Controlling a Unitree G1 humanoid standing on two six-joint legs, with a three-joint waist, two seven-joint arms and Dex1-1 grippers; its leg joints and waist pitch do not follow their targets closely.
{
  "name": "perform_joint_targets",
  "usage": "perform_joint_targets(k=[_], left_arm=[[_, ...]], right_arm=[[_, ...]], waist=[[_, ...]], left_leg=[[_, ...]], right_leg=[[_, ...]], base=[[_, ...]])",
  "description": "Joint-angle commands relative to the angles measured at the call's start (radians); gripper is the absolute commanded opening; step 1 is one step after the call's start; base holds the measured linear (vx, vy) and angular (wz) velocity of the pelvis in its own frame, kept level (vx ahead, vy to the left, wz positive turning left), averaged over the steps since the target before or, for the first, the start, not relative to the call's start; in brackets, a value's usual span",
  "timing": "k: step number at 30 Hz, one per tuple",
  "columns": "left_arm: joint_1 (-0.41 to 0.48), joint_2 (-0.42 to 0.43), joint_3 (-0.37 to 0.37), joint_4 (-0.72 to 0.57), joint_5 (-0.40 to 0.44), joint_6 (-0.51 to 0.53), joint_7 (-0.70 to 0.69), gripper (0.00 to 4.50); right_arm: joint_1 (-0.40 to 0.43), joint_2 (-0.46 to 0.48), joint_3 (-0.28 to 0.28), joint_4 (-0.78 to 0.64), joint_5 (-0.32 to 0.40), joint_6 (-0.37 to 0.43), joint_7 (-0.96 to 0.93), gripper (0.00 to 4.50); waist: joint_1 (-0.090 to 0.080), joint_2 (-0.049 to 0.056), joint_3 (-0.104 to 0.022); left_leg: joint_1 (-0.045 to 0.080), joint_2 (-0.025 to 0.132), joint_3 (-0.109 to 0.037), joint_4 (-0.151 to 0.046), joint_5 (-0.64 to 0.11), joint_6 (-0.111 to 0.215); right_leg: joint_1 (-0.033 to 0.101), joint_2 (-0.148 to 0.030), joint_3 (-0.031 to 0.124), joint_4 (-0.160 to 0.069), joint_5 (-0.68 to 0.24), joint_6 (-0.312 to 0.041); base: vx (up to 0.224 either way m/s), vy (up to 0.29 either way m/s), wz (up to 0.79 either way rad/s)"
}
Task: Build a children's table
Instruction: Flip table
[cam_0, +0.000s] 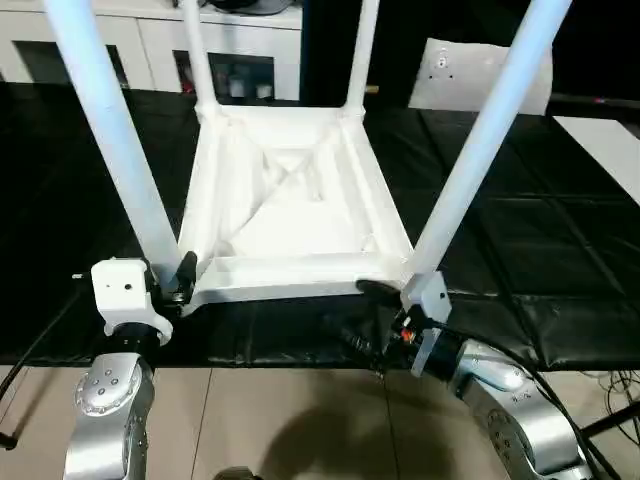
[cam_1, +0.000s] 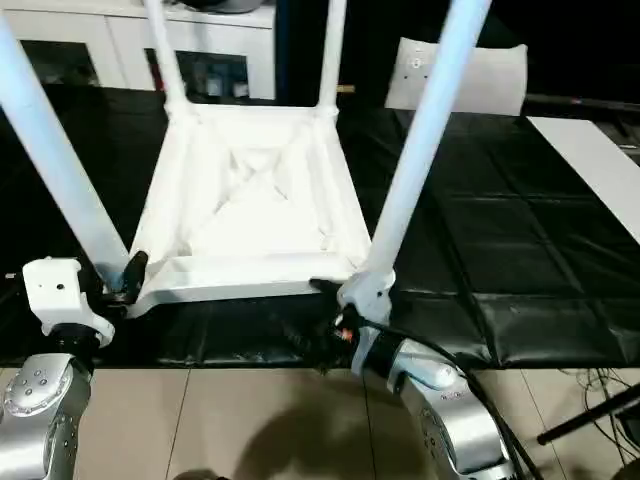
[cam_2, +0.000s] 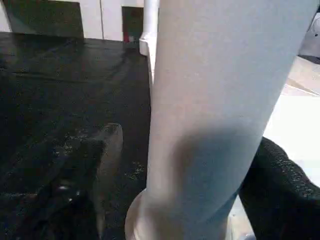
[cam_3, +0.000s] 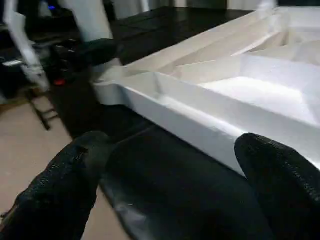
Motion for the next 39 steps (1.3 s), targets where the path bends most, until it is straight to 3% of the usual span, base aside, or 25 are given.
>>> perform_joint_targets(k=[1, 2, 3, 10, 11, 12, 16, 17, 20, 23, 25, 26, 28, 32, 37, 39], left_arm=[[0.003, 0.009, -0.001, -0.004, -0.01, 0.01, -0.004, 3.15], [0.007, 0.004, 0.007, -0.011, -0.024, 0.017, -0.005, 2.99], [0.009, 0.002, 0.007, -0.015, -0.032, 0.02, -0.008, 2.87], [0.027, -0.007, -0.005, -0.038, -0.064, 0.04, -0.025, 2.37], [0.033, -0.026, -0.003, -0.054, -0.098, 0.071, -0.024, 2.33], [0.034, -0.04, 0.003, -0.063, -0.125, 0.1, -0.018, 2.17], [0.042, -0.092, 0.025, -0.093, -0.227, 0.201, 0.006, 2.15], [0.046, -0.134, 0.044, -0.117, -0.303, 0.252, 0.03, 2.15], [0.052, -0.159, 0.05, -0.133, -0.348, 0.28, 0.043, 2.15], [0.061, -0.197, 0.057, -0.164, -0.406, 0.357, 0.052, 2.15], [0.062, -0.206, 0.051, -0.168, -0.408, 0.383, 0.051, 2.15], [0.063, -0.21, 0.047, -0.169, -0.413, 0.392, 0.047, 2.15], [0.064, -0.222, 0.038, -0.187, -0.424, 0.422, 0.044, 2.15], [0.064, -0.225, 0.013, -0.208, -0.443, 0.45, 0.043, 2.15], [0.056, -0.213, -0.006, -0.214, -0.472, 0.483, 0.049, 2.15], [0.049, -0.213, -0.005, -0.213, -0.474, 0.491, 0.05, 2.15]], right_arm=[[0.001, -0.005, 0.009, -0.027, 0.021, 0.017, 0.016, 4.5], [0.012, -0.001, 0.016, -0.035, 0.025, 0.019, 0.015, 4.5], [0.015, 0.0, 0.017, -0.036, 0.027, 0.02, 0.014, 4.5], [0.026, 0.006, 0.02, -0.047, 0.034, 0.033, 0.013, 4.5], [0.027, 0.012, 0.015, -0.046, 0.042, 0.043, 0.003, 4.5], [0.027, 0.017, 0.012, -0.043, 0.045, 0.048, -0.006, 4.5], [0.026, 0.034, 0.002, -0.033, 0.049, 0.062, -0.039, 4.5], [0.02, 0.052, -0.016, -0.015, 0.045, 0.069, -0.076, 4.5], [0.014, 0.067, -0.035, 0.003, 0.047, 0.073, -0.105, 4.5], [0.001, 0.094, -0.073, 0.031, 0.064, 0.089, -0.155, 4.5], [-0.007, 0.115, -0.091, 0.042, 0.074, 0.091, -0.182, 4.5], [-0.015, 0.129, -0.101, 0.052, 0.077, 0.084, -0.198, 4.5], [-0.04, 0.168, -0.131, 0.079, 0.099, 0.076, -0.228, 4.5], [-0.1, 0.226, -0.152, 0.129, 0.155, 0.055, -0.207, 4.5], [-0.194, 0.305, -0.189, 0.239, 0.186, 0.024, -0.226, 4.5], [-0.249, 0.353, -0.22, 0.303, 0.209, 0.015, -0.253, 4.5]], waist=[[0.0, 0.009, -0.041], [0.001, 0.015, -0.041], [0.0, 0.011, -0.041], [0.001, 0.008, -0.038], [0.0, -0.001, -0.039], [0.002, 0.004, -0.039], [0.001, -0.003, -0.039], [-0.001, -0.004, -0.038], [0.0, -0.013, -0.038], [0.003, -0.009, -0.036], [0.003, -0.016, -0.035], [0.004, -0.012, -0.035], [0.002, -0.012, -0.034], [-0.001, -0.011, -0.037], [0.003, -0.009, -0.044], [0.001, -0.007, -0.046]], left_leg=[[0.008, 0.07, -0.025, -0.092, -0.191, 0.02], [0.008, 0.069, -0.026, -0.091, -0.188, 0.018], [0.007, 0.069, -0.025, -0.092, -0.191, 0.016], [0.008, 0.07, -0.025, -0.094, -0.212, 0.011], [0.007, 0.07, -0.024, -0.093, -0.209, 0.012], [0.007, 0.07, -0.025, -0.094, -0.197, 0.011], [0.005, 0.069, -0.022, -0.091, -0.168, 0.017], [0.002, 0.068, -0.021, -0.091, -0.156, 0.02], [0.002, 0.065, -0.016, -0.089, -0.152, 0.026], [0.005, 0.065, -0.013, -0.088, -0.157, 0.023], [0.004, 0.063, -0.012, -0.088, -0.165, 0.022], [0.005, 0.062, -0.013, -0.089, -0.168, 0.022], [0.007, 0.065, -0.014, -0.093, -0.179, 0.01], [0.008, 0.065, -0.015, -0.094, -0.189, 0.001], [0.007, 0.063, -0.011, -0.086, -0.092, 0.013], [0.008, 0.063, -0.011, -0.085, -0.08, 0.015]], right_leg=[[0.029, -0.09, 0.059, -0.071, -0.09, -0.164], [0.029, -0.091, 0.059, -0.069, -0.084, -0.166], [0.03, -0.091, 0.06, -0.071, -0.085, -0.167], [0.028, -0.092, 0.06, -0.074, -0.122, -0.165], [0.03, -0.093, 0.061, -0.074, -0.129, -0.161], [0.029, -0.094, 0.061, -0.072, -0.126, -0.166], [0.029, -0.093, 0.06, -0.069, -0.11, -0.171], [0.031, -0.093, 0.06, -0.068, -0.107, -0.173], [0.029, -0.093, 0.062, -0.073, -0.146, -0.163], [0.024, -0.092, 0.064, -0.076, -0.18, -0.164], [0.023, -0.09, 0.063, -0.079, -0.206, -0.15], [0.022, -0.089, 0.063, -0.081, -0.223, -0.138], [0.019, -0.087, 0.063, -0.083, -0.236, -0.118], [0.021, -0.088, 0.063, -0.079, -0.203, -0.12], [0.025, -0.085, 0.062, -0.061, -0.041, -0.152], [0.026, -0.086, 0.061, -0.057, -0.02, -0.164]], base=[[0.0, 0.0, 0.0], [0.0, 0.0, 0.0], [0.0, 0.0, 0.0], [0.0, 0.0, 0.0], [0.0, 0.0, 0.0], [0.0, 0.0, 0.0], [0.0, 0.0, 0.0], [0.0, 0.0, 0.0], [0.0, 0.0, 0.0], [0.0, 0.0, 0.0], [0.0, 0.0, 0.0], [0.0, 0.0, 0.0], [0.0, 0.0, 0.0], [0.0, 0.0, 0.0], [0.0, 0.0, 0.0], [0.0, 0.0, 0.0]])
